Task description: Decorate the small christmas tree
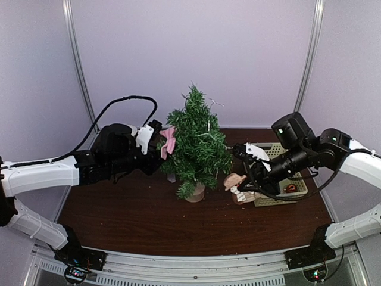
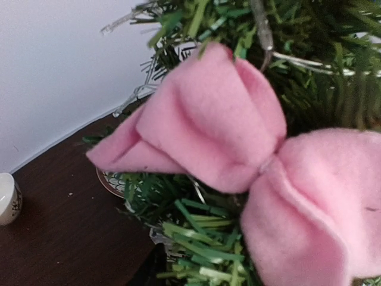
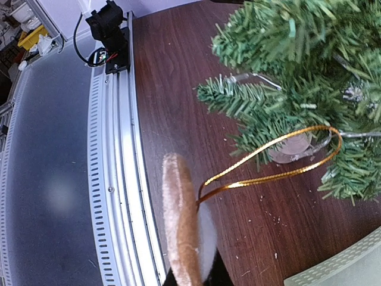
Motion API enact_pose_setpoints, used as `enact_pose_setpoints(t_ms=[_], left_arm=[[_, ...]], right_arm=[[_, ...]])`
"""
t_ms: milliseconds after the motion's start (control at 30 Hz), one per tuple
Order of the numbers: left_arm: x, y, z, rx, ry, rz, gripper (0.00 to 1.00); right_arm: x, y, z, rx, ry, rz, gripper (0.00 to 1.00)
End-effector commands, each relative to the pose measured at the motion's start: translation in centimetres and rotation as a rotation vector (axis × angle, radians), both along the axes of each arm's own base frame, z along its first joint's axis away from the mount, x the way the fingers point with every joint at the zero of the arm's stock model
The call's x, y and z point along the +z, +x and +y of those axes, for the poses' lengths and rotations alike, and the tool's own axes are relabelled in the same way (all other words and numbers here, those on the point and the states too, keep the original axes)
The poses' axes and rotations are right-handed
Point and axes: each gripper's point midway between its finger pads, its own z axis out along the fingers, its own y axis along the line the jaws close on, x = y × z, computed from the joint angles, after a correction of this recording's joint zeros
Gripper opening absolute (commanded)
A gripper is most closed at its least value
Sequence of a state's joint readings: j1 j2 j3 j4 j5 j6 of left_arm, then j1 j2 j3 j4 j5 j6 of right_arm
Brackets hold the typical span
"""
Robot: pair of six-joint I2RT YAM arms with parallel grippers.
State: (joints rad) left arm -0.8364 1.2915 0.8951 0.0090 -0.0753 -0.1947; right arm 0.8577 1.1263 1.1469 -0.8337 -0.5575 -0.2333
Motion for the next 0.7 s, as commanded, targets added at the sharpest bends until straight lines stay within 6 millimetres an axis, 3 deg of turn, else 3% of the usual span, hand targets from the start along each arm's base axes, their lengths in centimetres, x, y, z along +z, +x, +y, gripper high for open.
enact_pose_setpoints(t_ms=[0, 133, 300, 467, 533, 667], left_arm=[[3.6, -0.9, 1.8, 0.019, -0.053, -0.058, 0.42], [5.2, -2.8, 3.4, -0.007, -0.056, -0.08, 0.51], [9.4, -7.3, 2.7, -0.245, -0.088, -0.151, 0.53], [13.7, -12.2, -0.6, -0.583, -0.149, -0.146, 0.46], [14.7, -13.0, -2.1, -0.65, -0.169, -0.136, 0.43], [14.9, -13.0, -5.4, -0.681, -0.153, -0.126, 0.39]], right_arm=[[2.2, -0.6, 0.9, 0.04, 0.021, -0.074, 0.0], [2.8, -1.0, 1.2, 0.066, 0.002, -0.116, 0.0], [3.2, -1.2, 1.5, 0.098, -0.057, -0.197, 0.0], [3.4, -2.0, 2.2, 0.159, -0.099, -0.275, 0.0], [3.2, -1.8, 2.3, 0.163, -0.136, -0.318, 0.0], [2.9, -1.6, 2.2, 0.164, -0.209, -0.369, 0.0]])
